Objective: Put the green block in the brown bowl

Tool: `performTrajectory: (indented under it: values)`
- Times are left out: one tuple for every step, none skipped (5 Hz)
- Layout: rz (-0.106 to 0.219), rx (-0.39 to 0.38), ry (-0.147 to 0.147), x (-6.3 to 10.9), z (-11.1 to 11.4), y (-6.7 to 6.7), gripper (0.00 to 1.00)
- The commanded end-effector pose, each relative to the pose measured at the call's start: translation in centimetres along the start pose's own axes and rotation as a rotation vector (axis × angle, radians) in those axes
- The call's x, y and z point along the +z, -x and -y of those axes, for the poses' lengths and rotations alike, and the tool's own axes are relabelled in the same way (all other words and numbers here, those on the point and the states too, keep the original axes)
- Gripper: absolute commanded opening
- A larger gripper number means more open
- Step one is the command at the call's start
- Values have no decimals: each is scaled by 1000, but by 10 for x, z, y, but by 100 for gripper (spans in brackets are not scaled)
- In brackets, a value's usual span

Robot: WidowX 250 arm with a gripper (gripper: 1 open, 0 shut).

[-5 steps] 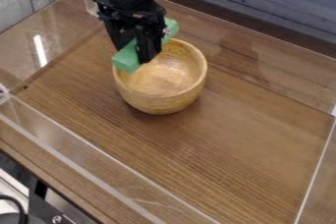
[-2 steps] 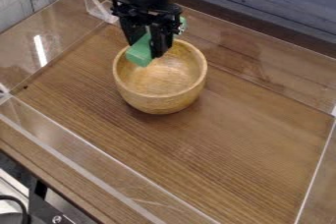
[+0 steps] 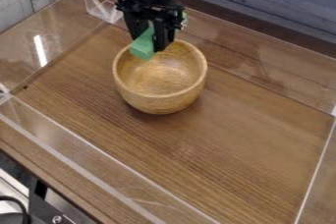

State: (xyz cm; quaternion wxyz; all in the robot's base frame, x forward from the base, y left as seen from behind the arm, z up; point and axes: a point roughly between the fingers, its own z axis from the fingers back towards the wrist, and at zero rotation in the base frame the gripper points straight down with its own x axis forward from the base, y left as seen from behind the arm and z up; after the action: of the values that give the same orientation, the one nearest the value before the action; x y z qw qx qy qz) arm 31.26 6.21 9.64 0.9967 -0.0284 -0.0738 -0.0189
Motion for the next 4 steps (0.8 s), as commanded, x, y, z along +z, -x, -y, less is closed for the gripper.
performTrajectory:
  values:
    - [64, 13, -29, 4, -9, -18, 0]
    - [75, 50, -39, -3, -19, -26, 0]
    - [83, 100, -52, -4, -31, -28, 0]
    - [90, 145, -63, -4, -41, -28, 0]
